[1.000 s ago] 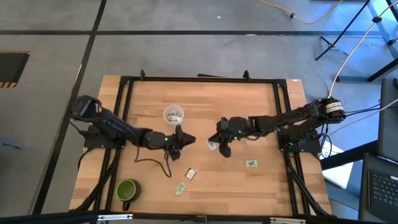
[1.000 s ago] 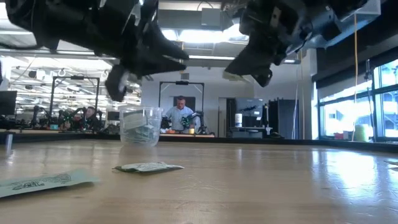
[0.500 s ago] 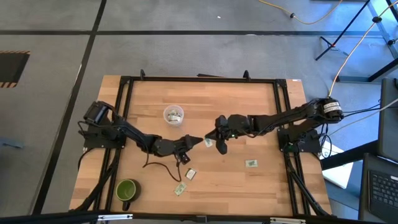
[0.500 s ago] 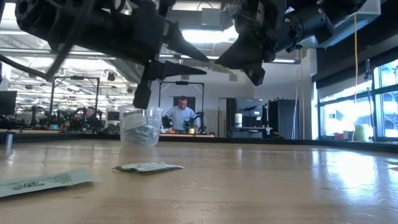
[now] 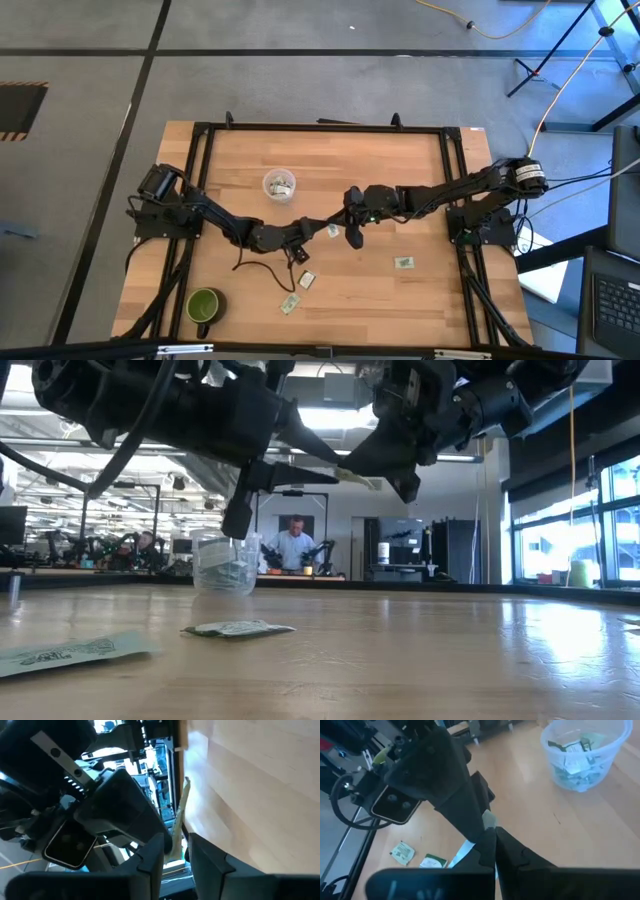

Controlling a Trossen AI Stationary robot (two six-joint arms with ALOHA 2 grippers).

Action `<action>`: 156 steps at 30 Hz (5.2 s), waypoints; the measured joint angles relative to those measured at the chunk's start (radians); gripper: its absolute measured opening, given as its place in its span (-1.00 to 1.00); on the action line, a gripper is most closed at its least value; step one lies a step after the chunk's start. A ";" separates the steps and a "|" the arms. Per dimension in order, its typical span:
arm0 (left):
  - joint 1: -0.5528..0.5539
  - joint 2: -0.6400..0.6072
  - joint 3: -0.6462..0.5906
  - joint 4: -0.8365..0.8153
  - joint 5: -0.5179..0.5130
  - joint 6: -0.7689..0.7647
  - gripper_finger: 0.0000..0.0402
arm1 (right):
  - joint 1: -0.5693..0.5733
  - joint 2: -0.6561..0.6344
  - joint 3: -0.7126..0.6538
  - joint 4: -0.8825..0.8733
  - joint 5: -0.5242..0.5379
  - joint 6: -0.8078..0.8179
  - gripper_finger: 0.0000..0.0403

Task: Pick and place Stevia / Truvia into bins
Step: Put the light green stevia packet into the transparent container

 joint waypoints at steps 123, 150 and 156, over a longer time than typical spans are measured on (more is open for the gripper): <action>0.489 -0.702 0.018 -1.182 0.438 -1.764 -0.62 | 0.382 -0.037 -0.001 -1.005 0.115 0.514 -0.24; 0.489 -0.702 0.017 -1.182 0.438 -1.765 -0.62 | 0.387 0.070 0.001 -0.997 0.053 0.542 -0.91; 0.489 -0.702 0.017 -1.182 0.437 -1.765 -0.62 | 0.388 0.072 0.001 -1.015 0.060 0.596 -0.98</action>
